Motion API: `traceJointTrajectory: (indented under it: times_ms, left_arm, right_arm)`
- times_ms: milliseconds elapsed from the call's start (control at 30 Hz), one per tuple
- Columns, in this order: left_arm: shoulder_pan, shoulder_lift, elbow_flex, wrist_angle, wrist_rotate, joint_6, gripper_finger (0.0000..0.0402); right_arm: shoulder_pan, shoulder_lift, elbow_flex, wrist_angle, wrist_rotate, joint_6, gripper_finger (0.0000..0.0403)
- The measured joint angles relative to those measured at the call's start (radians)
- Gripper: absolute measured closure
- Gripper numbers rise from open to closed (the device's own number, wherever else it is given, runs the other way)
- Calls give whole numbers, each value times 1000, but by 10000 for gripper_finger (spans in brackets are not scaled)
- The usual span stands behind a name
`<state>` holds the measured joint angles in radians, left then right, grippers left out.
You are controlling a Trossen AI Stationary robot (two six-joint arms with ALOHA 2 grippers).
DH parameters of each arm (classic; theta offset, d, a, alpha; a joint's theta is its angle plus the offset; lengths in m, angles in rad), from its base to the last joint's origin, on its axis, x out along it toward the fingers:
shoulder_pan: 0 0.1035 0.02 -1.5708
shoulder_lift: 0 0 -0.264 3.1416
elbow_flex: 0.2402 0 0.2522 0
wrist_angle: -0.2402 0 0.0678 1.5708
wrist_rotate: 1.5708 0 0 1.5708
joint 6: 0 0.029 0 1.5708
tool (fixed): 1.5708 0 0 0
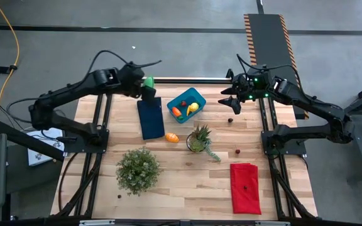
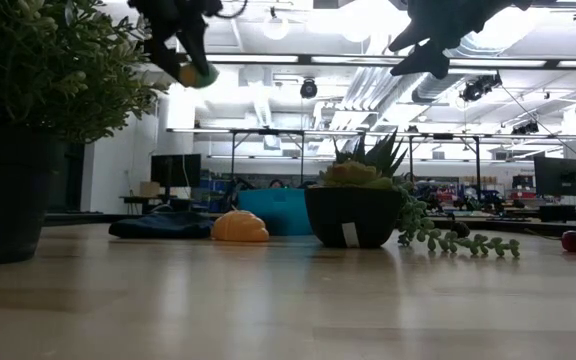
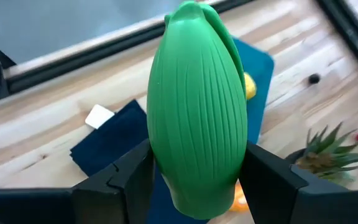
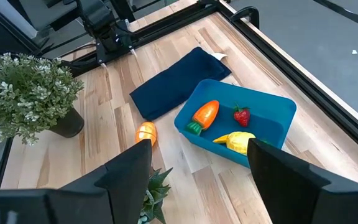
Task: Pick and placing Produce into tupperware
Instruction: Put the green corn into the blue bin
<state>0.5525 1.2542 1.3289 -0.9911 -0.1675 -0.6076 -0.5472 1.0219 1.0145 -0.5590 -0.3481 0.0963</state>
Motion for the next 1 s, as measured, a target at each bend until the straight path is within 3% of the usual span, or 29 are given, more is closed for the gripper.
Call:
traceJointTrajectory:
  times_ms: [367, 700, 1000]
  left_arm:
    - [-23, -93, 0, 146, -35, 131, 204]
    - [-23, -136, 0, 360, 65, 330, 204]
    - [-22, -142, 0, 412, 124, 426, 204]
  right_arm:
    - [0, 0, 0, 16, 7, 48, 147]
    - [-3, 0, 0, 111, 72, 181, 147]
    - [-3, 0, 0, 132, 138, 221, 147]
